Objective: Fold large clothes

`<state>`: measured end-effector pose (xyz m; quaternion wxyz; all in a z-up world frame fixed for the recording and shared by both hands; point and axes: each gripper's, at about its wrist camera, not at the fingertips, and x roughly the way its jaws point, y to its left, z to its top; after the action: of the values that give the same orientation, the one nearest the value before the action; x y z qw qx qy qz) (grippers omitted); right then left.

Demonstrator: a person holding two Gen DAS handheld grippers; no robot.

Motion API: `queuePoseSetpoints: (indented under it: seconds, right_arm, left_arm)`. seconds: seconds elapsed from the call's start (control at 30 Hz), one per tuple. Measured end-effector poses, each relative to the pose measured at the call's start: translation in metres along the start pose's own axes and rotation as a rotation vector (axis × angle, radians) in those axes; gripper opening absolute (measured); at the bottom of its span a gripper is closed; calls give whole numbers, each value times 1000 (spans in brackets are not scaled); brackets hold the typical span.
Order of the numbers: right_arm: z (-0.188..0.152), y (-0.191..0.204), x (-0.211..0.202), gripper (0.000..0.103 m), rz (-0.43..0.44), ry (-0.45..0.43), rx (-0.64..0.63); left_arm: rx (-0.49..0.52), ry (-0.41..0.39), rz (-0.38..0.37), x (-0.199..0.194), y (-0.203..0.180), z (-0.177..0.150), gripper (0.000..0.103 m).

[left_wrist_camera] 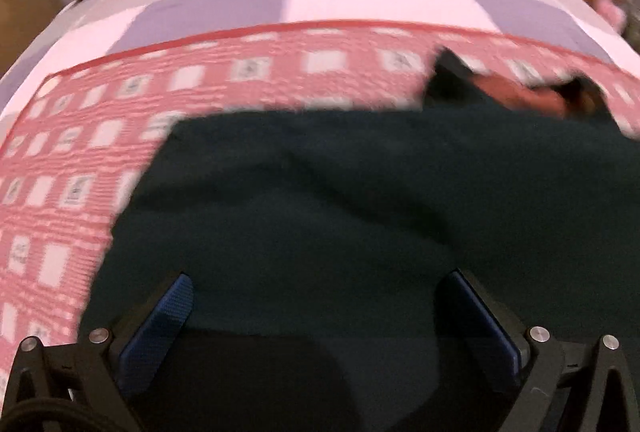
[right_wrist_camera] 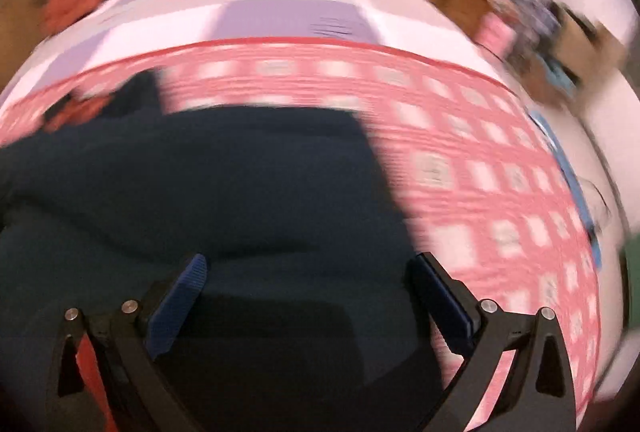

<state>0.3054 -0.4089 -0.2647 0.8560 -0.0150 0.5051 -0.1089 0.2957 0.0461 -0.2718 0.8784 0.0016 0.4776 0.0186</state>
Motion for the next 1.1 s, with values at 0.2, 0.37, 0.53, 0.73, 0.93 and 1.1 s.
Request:
queuePoseSetpoints:
  seconds: [0.2, 0.37, 0.53, 0.73, 0.93, 1.1]
  right_arm:
    - [13, 106, -15, 103, 236, -83, -264]
    - [22, 132, 7, 103, 228, -37, -351]
    - [39, 18, 46, 101, 141, 38, -63]
    - [26, -5, 41, 95, 276, 27, -106]
    - [14, -54, 40, 95, 470, 41, 102]
    - [-25, -107, 33, 95, 303, 62, 250]
  left_arm:
    - [126, 1, -163, 11, -73, 19, 103]
    - [158, 25, -119, 41, -61, 41, 103]
    - [38, 53, -44, 54, 7, 44, 103]
    - [-23, 49, -39, 60, 55, 29, 103]
    - [-30, 26, -57, 56, 63, 27, 103]
    - [-23, 3, -21, 31, 63, 7, 103]
